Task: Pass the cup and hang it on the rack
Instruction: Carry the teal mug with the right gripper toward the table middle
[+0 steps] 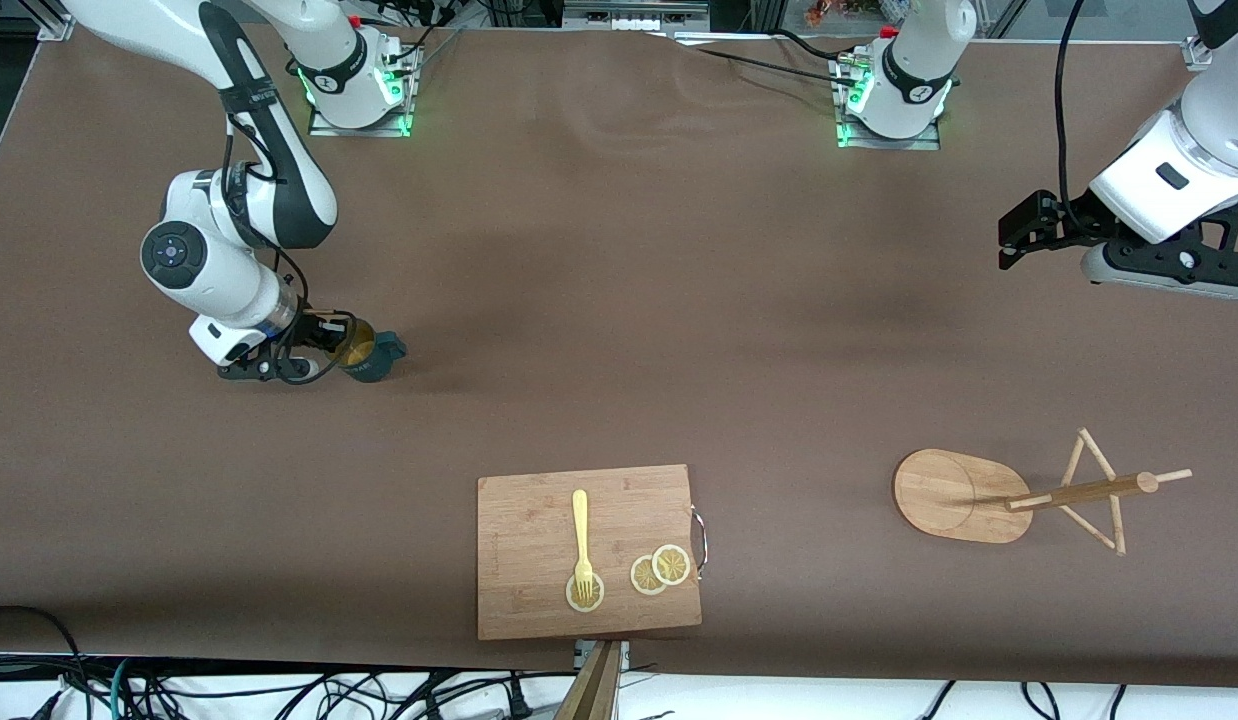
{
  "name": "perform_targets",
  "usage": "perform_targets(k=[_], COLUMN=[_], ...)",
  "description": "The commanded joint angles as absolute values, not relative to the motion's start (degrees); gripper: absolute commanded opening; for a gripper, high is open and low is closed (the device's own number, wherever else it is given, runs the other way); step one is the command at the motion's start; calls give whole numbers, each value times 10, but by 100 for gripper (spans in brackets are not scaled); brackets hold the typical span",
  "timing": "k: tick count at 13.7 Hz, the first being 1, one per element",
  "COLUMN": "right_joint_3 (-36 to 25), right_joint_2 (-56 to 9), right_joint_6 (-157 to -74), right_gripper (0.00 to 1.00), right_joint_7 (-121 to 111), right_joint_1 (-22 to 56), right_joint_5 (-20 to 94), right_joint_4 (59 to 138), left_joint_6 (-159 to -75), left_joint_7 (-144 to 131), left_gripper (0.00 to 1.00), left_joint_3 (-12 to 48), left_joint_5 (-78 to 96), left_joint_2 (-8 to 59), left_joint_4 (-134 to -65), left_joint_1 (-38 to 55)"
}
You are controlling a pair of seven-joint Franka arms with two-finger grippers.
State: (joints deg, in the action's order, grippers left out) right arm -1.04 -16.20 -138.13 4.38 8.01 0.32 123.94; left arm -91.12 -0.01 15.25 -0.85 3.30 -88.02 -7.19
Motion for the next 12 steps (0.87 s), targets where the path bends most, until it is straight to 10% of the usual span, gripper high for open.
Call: perform_targets(k=[1, 12], right_joint_3=[11, 47], right_joint_2=[-163, -309], right_joint_6=[-1368, -1211], right_gripper=[0, 0], right_joint_7=[38, 352], right_joint_1=[81, 247], right_joint_5=[11, 37], right_joint_4=[1210, 899], left_joint_6=[-910, -881], left_joint_7=[16, 32], left_gripper=[100, 100], left_joint_3=[154, 145], left_joint_5=[-16, 1], left_joint_2=[38, 61], left_joint_4=[-873, -872], left_joint_1=[-71, -112])
